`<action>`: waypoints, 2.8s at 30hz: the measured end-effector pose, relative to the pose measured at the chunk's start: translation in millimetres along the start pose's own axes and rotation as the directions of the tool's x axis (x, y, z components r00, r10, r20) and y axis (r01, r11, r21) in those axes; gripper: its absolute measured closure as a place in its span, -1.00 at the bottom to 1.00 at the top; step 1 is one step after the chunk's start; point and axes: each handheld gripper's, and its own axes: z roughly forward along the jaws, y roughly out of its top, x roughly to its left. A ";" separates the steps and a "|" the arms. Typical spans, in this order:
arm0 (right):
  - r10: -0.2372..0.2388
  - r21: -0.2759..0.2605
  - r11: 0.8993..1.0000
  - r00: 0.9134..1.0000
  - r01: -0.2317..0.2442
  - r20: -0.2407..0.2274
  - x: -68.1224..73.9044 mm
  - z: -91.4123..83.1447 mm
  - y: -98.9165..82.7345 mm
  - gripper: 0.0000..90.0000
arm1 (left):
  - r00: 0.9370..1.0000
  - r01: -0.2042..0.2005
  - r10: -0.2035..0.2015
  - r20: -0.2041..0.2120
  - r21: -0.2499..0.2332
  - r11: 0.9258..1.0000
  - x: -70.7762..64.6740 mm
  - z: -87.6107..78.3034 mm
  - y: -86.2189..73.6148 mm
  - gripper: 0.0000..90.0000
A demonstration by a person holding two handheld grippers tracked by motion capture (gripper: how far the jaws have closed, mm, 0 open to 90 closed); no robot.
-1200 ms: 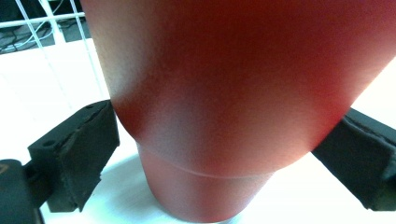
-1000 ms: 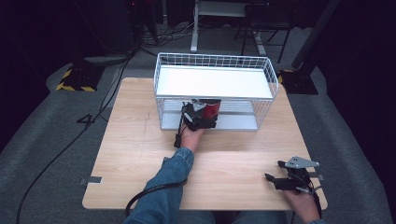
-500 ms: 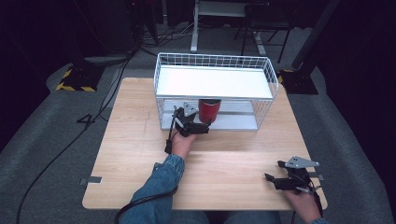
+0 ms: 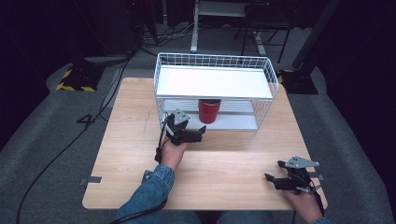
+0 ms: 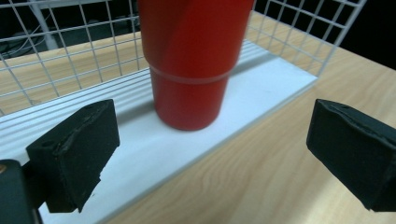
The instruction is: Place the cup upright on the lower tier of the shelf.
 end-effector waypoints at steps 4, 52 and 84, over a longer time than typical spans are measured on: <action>0.000 0.000 1.000 1.000 0.000 0.000 0.0 0.0 0.0 -0.60 | 1.000 -0.011 0.011 0.018 0.005 1.000 -4.1 -14.0 -2.2 -0.92; -0.002 0.000 1.000 1.000 0.002 -0.001 0.1 0.9 0.8 -0.61 | 0.992 -0.103 0.088 0.090 0.190 0.976 -15.0 -137.4 -67.2 -0.78; -0.002 0.001 1.000 1.000 0.002 -0.001 0.1 0.8 0.8 -0.61 | 0.991 -0.136 0.121 0.062 0.399 0.907 -5.8 -115.6 -125.2 -1.00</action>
